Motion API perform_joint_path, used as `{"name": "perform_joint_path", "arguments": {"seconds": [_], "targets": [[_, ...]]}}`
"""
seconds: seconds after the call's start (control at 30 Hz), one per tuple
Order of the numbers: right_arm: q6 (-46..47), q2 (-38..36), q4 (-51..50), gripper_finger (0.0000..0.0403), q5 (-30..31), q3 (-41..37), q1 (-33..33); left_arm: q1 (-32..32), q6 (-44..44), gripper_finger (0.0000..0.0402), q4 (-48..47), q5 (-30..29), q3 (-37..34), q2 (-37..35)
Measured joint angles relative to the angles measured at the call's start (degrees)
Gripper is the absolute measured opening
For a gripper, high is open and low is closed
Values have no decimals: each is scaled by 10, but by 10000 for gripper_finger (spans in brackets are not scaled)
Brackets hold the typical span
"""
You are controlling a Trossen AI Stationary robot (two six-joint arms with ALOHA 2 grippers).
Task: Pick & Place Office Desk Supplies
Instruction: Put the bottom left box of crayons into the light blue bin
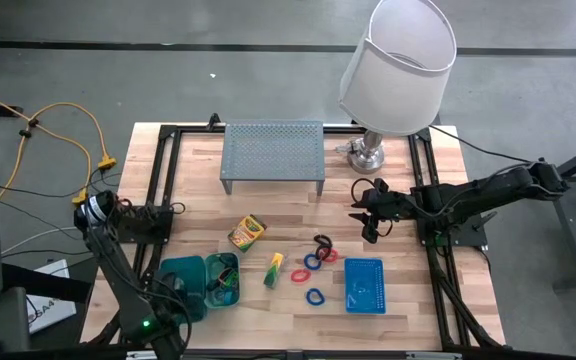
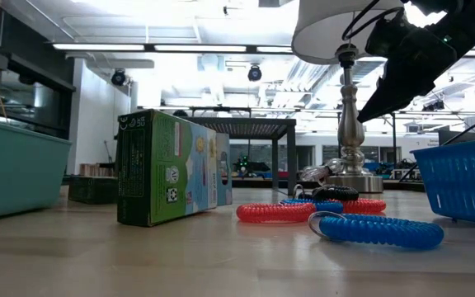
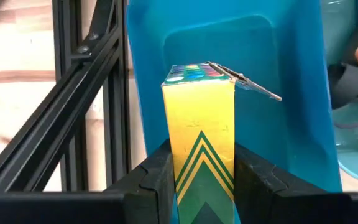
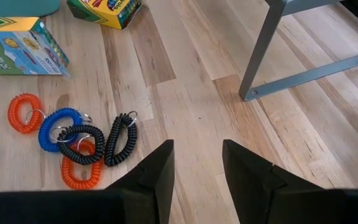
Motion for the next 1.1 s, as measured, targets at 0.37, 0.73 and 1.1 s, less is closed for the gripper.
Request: {"name": "perform_joint_path", "arguments": {"seconds": [0.37, 0.73, 1.1], "targets": [[0, 0, 0, 124, 0, 0, 0, 47, 9, 118, 83, -24, -45, 0], [0, 0, 0, 124, 0, 0, 0, 111, 82, 118, 85, -32, -48, 0], [0, 0, 0, 124, 0, 0, 0, 129, 115, 118, 83, -28, -48, 0]]}}
